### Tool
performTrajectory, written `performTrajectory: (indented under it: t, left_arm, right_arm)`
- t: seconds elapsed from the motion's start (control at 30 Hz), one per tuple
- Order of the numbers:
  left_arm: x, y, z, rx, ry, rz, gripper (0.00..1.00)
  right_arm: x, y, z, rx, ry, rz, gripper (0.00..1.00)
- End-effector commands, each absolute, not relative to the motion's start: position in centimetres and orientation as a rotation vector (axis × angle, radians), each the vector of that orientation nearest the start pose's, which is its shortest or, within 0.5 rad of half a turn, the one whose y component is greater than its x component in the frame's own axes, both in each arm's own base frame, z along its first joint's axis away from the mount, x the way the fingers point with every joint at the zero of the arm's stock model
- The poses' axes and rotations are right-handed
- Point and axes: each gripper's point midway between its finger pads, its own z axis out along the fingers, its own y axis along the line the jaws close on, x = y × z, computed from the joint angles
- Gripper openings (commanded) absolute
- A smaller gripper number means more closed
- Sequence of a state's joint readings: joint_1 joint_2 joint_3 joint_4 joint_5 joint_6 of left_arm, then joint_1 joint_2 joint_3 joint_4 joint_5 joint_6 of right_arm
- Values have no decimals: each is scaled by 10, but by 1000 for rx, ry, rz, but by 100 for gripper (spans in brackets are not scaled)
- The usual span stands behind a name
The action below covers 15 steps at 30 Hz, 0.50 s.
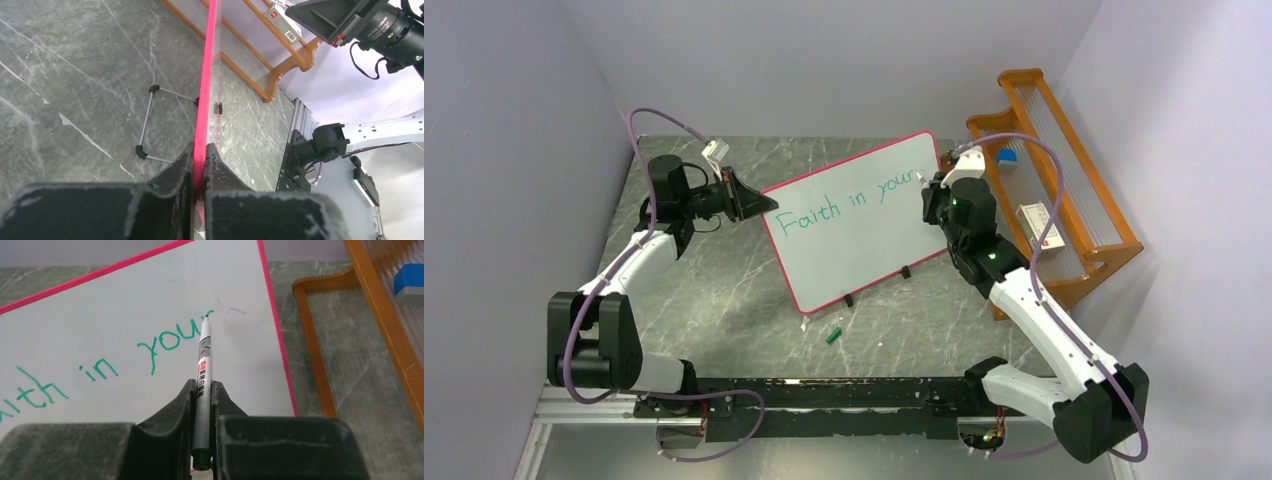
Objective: Write a sentence on the whiteboard
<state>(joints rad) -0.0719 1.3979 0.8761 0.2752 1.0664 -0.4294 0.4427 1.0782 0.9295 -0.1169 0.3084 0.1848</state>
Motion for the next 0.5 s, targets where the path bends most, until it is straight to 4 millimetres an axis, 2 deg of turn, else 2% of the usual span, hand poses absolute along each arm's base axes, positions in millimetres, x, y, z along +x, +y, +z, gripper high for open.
performTrajectory:
  t: [0.0, 0.23, 0.47]
  left_arm:
    - [332, -189, 206, 452, 1906, -1269, 5]
    - [332, -189, 206, 453, 1905, -1265, 5]
    - [333, -188, 204, 442, 1910, -1257, 5]
  right_arm:
    - [336, 123, 263, -47, 1847, 204, 0]
    - [310, 132, 257, -88, 1867, 236, 0]
    - [278, 170, 245, -176, 1875, 267, 0]
